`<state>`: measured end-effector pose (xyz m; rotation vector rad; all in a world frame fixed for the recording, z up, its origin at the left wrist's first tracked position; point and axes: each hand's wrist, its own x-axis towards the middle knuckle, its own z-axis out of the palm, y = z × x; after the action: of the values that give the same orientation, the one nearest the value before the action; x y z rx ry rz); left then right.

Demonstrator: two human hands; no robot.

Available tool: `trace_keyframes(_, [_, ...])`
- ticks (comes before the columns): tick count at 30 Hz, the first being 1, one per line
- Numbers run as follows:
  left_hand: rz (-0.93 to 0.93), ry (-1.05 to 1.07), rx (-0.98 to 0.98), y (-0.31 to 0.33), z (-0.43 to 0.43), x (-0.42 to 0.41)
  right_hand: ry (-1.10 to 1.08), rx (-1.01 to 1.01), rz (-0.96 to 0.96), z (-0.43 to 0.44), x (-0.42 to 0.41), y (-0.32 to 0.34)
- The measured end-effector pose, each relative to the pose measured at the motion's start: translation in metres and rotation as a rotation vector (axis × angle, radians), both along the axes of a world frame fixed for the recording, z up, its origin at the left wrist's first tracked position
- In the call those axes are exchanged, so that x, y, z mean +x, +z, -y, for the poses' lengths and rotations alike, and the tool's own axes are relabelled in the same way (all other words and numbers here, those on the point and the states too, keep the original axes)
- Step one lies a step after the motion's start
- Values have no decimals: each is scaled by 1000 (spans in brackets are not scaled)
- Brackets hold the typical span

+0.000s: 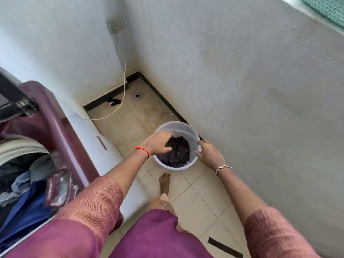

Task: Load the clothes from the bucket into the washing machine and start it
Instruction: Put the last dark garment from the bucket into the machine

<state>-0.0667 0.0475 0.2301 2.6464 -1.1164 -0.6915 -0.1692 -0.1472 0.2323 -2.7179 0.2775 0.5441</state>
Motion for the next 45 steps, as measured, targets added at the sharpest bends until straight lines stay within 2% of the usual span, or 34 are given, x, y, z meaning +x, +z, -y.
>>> trace_keyframes(7, [-113,-19,171,-74,35,54,-12,13,-158,31,47,-53])
trace_keyframes(11, [-136,-30,245,-125,46,63,-26,152,-265,32,62,-97])
trace_keyframes(15, [-142,-21,351,-209,55,70,37,212,-326,37,72,-179])
trace_keyframes(19, [-155,-36,409,-293,63,84,-34,234,-364,45,88,-271])
trace_keyframes(28, [-14,-108,462,-469,57,118,18,48,-511,33,132,-480])
trace_keyframes(33, [-89,-47,404,-556,61,127,50,-13,-527,23,150,-573])
trace_keyframes(39, [2,38,376,-622,58,116,41,-94,-492,20,147,-641])
trace_keyframes(43, [78,50,355,-636,61,113,-71,-109,-491,17,152,-670])
trace_keyframes(45, [179,34,372,-641,63,114,-79,-98,-505,13,155,-681])
